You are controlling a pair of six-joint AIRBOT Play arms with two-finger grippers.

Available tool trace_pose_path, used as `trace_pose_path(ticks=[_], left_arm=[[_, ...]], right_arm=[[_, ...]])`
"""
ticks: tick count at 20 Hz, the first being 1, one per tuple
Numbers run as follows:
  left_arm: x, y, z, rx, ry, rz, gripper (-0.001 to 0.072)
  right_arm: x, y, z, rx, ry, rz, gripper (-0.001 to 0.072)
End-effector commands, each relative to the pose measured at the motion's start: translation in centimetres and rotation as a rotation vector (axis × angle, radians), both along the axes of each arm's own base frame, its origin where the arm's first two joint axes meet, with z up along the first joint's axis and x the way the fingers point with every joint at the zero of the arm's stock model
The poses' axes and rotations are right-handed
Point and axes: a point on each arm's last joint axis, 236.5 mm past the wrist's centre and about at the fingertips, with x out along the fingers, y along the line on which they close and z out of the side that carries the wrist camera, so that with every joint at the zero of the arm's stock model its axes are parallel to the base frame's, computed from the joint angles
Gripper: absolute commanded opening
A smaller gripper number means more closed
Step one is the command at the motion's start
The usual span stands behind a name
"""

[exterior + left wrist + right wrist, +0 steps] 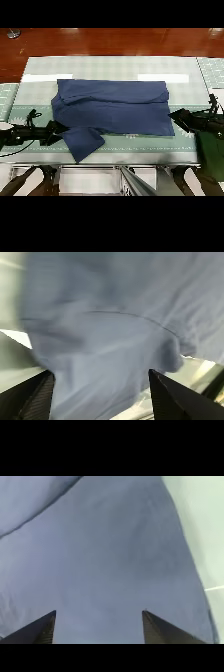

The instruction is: Fold the shirts.

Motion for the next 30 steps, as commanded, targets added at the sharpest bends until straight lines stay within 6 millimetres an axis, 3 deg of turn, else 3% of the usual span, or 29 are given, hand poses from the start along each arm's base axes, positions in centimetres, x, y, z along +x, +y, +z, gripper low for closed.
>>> trace_pose_path(ticks=[1, 2, 3, 4, 7, 9, 11, 20, 21, 22, 23, 26, 30], left_arm=[[0.2, -1.9, -1.2, 0.048, -0.057, -0.066, 0.0697], [0.5, -2.4, -1.4, 0.067, -0.077, -0.094, 0.0574], [0.7, -2.7, -1.2, 0.076, -0.094, -0.118, 0.0157], [1.1, -2.9, -0.9, 0.081, -0.116, -0.134, 0.0020], [3.1, -2.8, 0.9, 0.083, -0.181, -0.156, 0.0021], [4.1, -2.8, 1.8, 0.082, -0.209, -0.152, 0.0022], [4.4, -2.8, 2.0, 0.083, -0.218, -0.149, 0.0021], [4.4, -2.8, 2.0, 0.082, -0.218, -0.149, 0.0022], [4.4, -2.8, 2.0, 0.083, -0.218, -0.150, 0.0022], [4.4, -2.8, 2.0, 0.084, -0.227, -0.165, 0.0022], [4.3, -2.9, 2.1, 0.082, -0.228, -0.171, 0.0022], [6.2, -2.4, 4.5, 0.068, -0.277, -0.164, 0.0022], [13.2, -0.1, 8.6, 0.116, -0.394, -0.078, 0.0021]], right_arm=[[0.2, -5.2, 0.6, -0.127, 0.026, -0.119, 0.0618], [-0.6, -7.4, 0.8, -0.180, 0.061, -0.150, 0.0618], [-2.3, -8.7, 0.3, -0.204, 0.128, -0.163, 0.0618], [-4.2, -8.9, -0.6, -0.205, 0.205, -0.159, 0.0618], [-8.5, -6.1, -3.7, -0.120, 0.372, -0.099, 0.0618], [-9.2, -3.2, -5.1, -0.034, 0.393, -0.072, 0.0618], [-9.3, -1.6, -6.3, -0.016, 0.403, -0.033, 0.0618], [-1.9, 1.4, -7.8, 0.073, 0.318, -0.010, 0.0610], [-1.2, 1.9, -7.8, 0.075, 0.313, 0.010, 0.0559], [-0.8, 2.3, -7.9, 0.068, 0.313, 0.038, 0.0334], [-0.3, 2.7, -7.7, 0.063, 0.303, 0.081, 0.0058], [2.1, 2.5, -4.8, 0.029, 0.226, 0.173, 0.0028], [8.9, -0.1, -0.1, -0.065, 0.044, 0.121, 0.0027]])
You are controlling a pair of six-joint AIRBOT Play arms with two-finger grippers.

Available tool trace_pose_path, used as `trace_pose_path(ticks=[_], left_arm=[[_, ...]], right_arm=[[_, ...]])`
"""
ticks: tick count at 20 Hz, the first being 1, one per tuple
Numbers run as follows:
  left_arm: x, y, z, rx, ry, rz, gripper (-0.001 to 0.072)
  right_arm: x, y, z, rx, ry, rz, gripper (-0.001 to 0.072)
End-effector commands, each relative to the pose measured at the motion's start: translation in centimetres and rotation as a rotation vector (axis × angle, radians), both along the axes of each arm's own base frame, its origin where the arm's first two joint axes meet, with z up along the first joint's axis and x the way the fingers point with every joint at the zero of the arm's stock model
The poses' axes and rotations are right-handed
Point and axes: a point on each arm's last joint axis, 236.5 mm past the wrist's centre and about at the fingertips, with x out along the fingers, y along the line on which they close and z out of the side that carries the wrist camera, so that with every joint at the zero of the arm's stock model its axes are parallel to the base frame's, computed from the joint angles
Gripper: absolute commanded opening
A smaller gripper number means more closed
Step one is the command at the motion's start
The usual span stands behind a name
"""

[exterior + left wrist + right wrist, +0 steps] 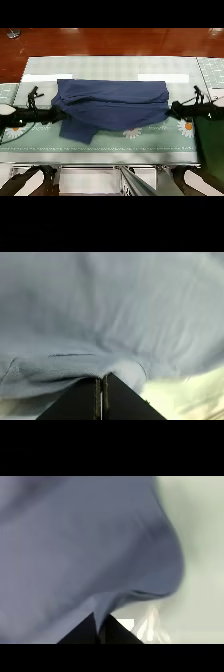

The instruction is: Fold the shirts.

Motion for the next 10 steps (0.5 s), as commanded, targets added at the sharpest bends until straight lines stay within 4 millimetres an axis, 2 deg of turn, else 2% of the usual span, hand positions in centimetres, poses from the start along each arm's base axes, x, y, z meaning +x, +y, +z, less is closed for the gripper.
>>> trace_pose_path(ticks=[1, 3, 6, 8, 10], left_arm=[[6.3, 1.5, 3.0, 0.009, -0.088, 0.056, 0.0021], [11.0, 1.7, 3.8, -0.012, -0.104, 0.055, 0.0021], [16.9, 2.3, 3.5, -0.048, -0.071, 0.067, 0.0021], [19.4, 2.3, 2.4, -0.069, -0.044, 0.054, 0.0021], [20.4, 1.2, 0.9, -0.097, 0.007, -0.002, 0.0022]], right_arm=[[5.6, -1.6, 3.4, -0.059, -0.136, -0.005, 0.0027], [8.2, -2.2, 3.3, -0.049, -0.137, -0.011, 0.0028], [11.9, -2.9, 2.7, -0.023, -0.142, -0.026, 0.0028], [14.1, -3.0, 1.8, -0.013, -0.138, -0.020, 0.0028], [15.8, -1.9, 0.7, 0.031, -0.129, -0.017, 0.0032]])
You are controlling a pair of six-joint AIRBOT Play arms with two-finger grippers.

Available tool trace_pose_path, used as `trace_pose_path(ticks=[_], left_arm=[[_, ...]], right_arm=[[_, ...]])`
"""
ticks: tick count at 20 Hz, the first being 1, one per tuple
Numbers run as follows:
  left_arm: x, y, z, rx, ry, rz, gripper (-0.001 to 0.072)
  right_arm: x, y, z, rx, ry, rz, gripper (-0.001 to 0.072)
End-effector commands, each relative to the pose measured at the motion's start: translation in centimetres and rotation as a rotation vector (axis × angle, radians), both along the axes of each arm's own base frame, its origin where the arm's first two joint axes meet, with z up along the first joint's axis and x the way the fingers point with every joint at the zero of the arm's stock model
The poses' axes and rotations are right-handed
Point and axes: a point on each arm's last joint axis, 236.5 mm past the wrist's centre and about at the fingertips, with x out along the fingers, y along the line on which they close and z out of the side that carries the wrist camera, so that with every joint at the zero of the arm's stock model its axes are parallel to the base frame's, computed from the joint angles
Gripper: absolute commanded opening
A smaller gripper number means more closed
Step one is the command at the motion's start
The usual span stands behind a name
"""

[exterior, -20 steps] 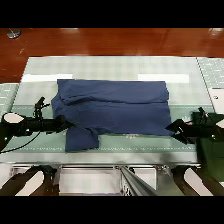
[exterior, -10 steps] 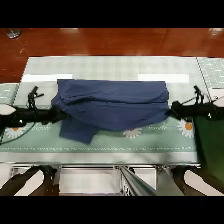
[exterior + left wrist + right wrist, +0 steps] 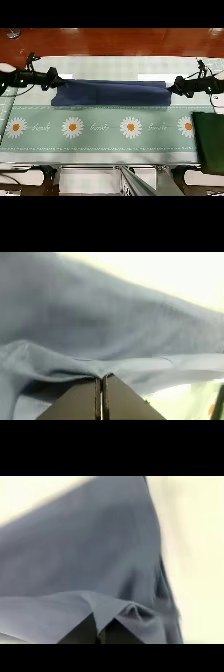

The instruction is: Fold the shirts.

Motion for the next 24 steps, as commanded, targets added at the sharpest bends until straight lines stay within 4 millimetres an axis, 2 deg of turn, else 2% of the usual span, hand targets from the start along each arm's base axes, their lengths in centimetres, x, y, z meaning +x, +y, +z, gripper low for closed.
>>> trace_pose_path(ticks=[1, 2, 3, 5, 8, 9, 11, 12, 14, 16, 19, 20, 21, 22, 23, 24], left_arm=[[2.4, -1.5, -2.6, -0.052, 0.083, -0.075, 0.0119], [2.1, -2.1, -3.4, -0.064, 0.112, -0.101, 0.0564], [1.6, -2.1, -3.5, -0.072, 0.137, -0.124, 0.0706], [0.9, 0.9, -3.2, -0.015, 0.193, -0.105, 0.0705], [-0.6, 9.2, -1.6, 0.185, 0.209, -0.018, 0.0702], [-0.7, 11.0, -0.6, 0.226, 0.181, 0.017, 0.0702], [-0.2, 12.3, 2.0, 0.268, 0.077, 0.082, 0.0702], [0.1, 12.1, 3.4, 0.288, 0.015, 0.113, 0.0702], [0.4, 9.9, 6.1, 0.287, -0.112, 0.131, 0.0702], [-0.1, 5.7, 8.5, 0.260, -0.225, 0.075, 0.0702], [-1.2, -0.5, 8.8, 0.240, -0.254, -0.049, 0.0702], [-1.4, -2.2, 8.5, 0.236, -0.253, -0.083, 0.0702], [-1.6, -3.8, 8.0, 0.229, -0.248, -0.117, 0.0702], [-1.8, -5.1, 7.5, 0.222, -0.239, -0.147, 0.0701], [-2.1, -6.3, 7.1, 0.218, -0.232, -0.174, 0.0676], [-2.4, -7.4, 6.6, 0.215, -0.225, -0.201, 0.0321]], right_arm=[[3.5, 1.4, -1.4, 0.069, -0.001, 0.004, 0.0227], [3.9, 2.1, -1.5, 0.088, 0.001, 0.014, 0.0525], [3.9, 2.1, -1.3, 0.079, 0.000, 0.044, 0.0627], [2.5, -1.1, -0.6, 0.009, 0.041, 0.076, 0.0627], [-1.7, -7.2, -1.2, -0.076, 0.181, 0.035, 0.0627], [-2.8, -8.4, -1.9, -0.090, 0.231, 0.002, 0.0627], [-3.1, -8.2, -3.3, -0.057, 0.244, -0.044, 0.0627], [-2.7, -6.9, -4.0, -0.016, 0.236, -0.052, 0.0627], [-1.7, -3.6, -4.8, 0.068, 0.219, -0.014, 0.0627], [-0.3, 0.3, -4.9, 0.155, 0.182, 0.032, 0.0627], [0.8, 3.9, -5.7, 0.179, 0.175, 0.061, 0.0625], [0.9, 4.6, -5.8, 0.179, 0.180, 0.074, 0.0597], [0.9, 5.0, -5.7, 0.179, 0.177, 0.083, 0.0493], [0.7, 5.1, -5.5, 0.181, 0.181, 0.090, 0.0360], [0.3, 5.2, -5.1, 0.192, 0.190, 0.104, 0.0091], [-0.3, 5.2, -4.3, 0.198, 0.190, 0.128, 0.0027]])
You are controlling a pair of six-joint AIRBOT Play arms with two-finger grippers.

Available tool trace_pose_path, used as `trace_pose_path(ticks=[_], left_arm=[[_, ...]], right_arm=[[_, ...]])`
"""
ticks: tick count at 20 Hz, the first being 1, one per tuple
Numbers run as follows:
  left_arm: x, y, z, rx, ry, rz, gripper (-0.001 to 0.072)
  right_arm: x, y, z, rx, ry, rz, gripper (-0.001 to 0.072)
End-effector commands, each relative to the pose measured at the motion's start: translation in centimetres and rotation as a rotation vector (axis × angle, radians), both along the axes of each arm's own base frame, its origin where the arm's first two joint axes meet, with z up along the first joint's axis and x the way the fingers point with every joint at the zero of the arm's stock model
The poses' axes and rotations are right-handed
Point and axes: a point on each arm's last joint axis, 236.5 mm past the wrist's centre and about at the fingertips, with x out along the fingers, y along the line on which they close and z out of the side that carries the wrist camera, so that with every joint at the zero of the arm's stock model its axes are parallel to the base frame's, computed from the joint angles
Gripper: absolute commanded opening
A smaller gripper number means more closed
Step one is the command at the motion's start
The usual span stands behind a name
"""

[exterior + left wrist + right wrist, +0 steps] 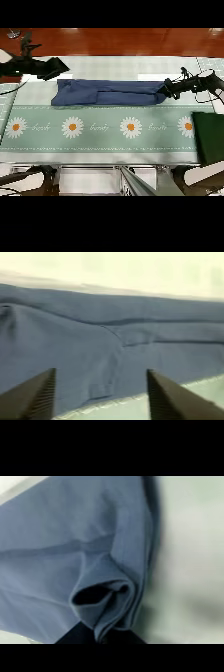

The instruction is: Fold the shirts.

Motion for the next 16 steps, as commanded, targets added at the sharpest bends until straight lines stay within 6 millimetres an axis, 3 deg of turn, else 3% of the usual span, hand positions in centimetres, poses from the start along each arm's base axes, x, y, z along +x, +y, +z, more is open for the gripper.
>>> trace_pose_path(ticks=[1, 3, 5, 7, 10, 13, 16], left_arm=[[-1.0, -4.5, -0.9, 0.001, 0.000, -0.102, 0.0032], [-1.5, -6.8, -0.7, -0.002, -0.026, -0.170, 0.0021], [-2.5, -9.5, -0.6, -0.003, -0.039, -0.231, 0.0021], [-3.6, -13.0, -0.9, 0.004, -0.059, -0.305, 0.0020], [-5.9, -19.8, -3.3, 0.005, -0.038, -0.412, 0.0020], [-9.3, -27.3, -7.0, -0.002, 0.050, -0.530, 0.0020], [-12.7, -33.6, -9.5, -0.006, 0.100, -0.624, 0.0020]], right_arm=[[-1.4, 0.8, 2.0, 0.014, -0.008, 0.083, 0.0027], [-3.7, -1.4, 4.4, -0.142, -0.025, 0.164, 0.0027], [-6.4, -2.7, 8.1, -0.261, -0.091, 0.180, 0.0027], [-10.0, -2.1, 12.1, -0.302, -0.192, 0.164, 0.0027], [-15.5, -0.6, 16.9, -0.332, -0.339, 0.098, 0.0027], [-19.4, 0.5, 20.2, -0.337, -0.420, 0.049, 0.0027], [-21.3, 1.1, 22.2, -0.341, -0.472, 0.022, 0.0027]])
